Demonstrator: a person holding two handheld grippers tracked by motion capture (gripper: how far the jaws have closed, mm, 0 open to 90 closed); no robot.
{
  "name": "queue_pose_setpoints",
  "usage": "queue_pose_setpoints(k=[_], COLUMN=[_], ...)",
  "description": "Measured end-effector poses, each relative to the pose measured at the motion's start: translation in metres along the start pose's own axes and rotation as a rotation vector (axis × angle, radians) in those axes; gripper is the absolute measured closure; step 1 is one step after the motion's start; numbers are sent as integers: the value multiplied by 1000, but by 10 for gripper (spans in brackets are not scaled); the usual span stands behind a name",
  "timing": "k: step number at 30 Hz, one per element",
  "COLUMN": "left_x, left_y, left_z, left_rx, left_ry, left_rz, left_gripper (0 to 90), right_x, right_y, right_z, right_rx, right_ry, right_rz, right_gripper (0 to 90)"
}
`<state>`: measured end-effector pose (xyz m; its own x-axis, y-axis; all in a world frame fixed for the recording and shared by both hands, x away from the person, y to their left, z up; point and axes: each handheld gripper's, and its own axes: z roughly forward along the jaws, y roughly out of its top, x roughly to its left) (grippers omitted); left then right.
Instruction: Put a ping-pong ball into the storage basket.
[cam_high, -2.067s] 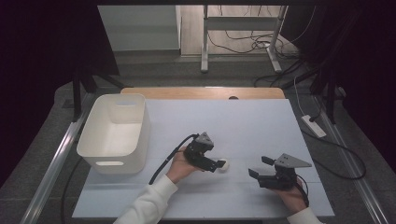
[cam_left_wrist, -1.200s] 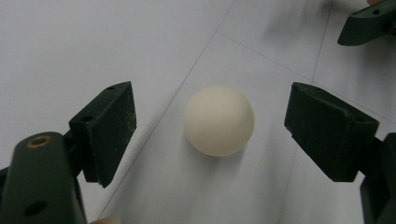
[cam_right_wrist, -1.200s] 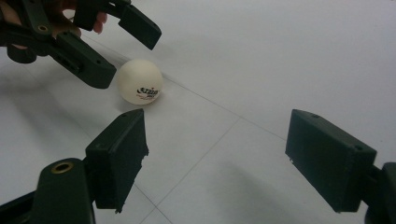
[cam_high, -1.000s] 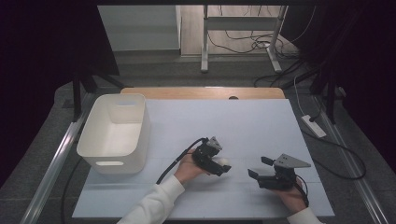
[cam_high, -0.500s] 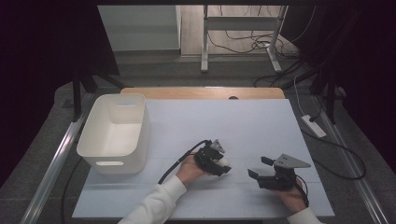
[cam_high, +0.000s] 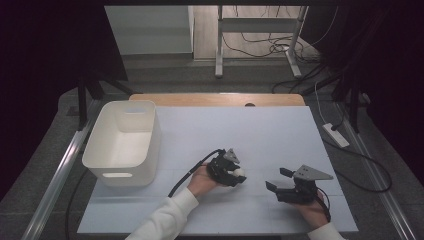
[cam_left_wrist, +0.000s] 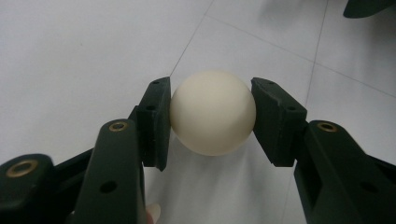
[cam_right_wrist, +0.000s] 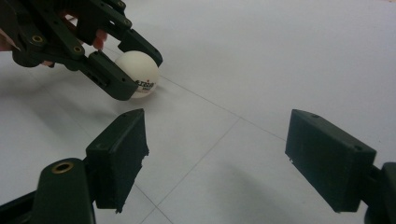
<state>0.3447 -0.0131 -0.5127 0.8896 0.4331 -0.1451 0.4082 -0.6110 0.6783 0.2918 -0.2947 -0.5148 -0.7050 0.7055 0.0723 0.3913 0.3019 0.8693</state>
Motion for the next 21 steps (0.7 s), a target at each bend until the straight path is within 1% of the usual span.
queue_pose_setpoints(k=[1,2,7,11,14,16,17,21], left_x=[0,-1,-2,-3,-3,-3,-2,-2], left_y=[0,0,0,-2,-3,-5,-5,-9], left_z=[-2,-4,-11,-19,-22,-26,-28,-32], left_rx=[1,-13,-36,-70,-77,-92,-91,-108], left_ry=[2,3,0,11,14,12,11,12], left_rz=[6,0,4,0,3,-7,-2,-10], left_gripper=[508,508,508,507,508,508,508,508], right_x=[0,0,0,1,1,1,1,1], right_y=[0,0,0,0,0,0,0,0], right_z=[0,0,0,0,0,0,0,0], right_rx=[0,0,-1,-1,-1,-1,-1,1], right_ry=[0,0,0,-1,-1,-2,-2,-3], right_rz=[0,0,0,1,0,0,0,-1], right_gripper=[207,207,207,207,207,207,207,207])
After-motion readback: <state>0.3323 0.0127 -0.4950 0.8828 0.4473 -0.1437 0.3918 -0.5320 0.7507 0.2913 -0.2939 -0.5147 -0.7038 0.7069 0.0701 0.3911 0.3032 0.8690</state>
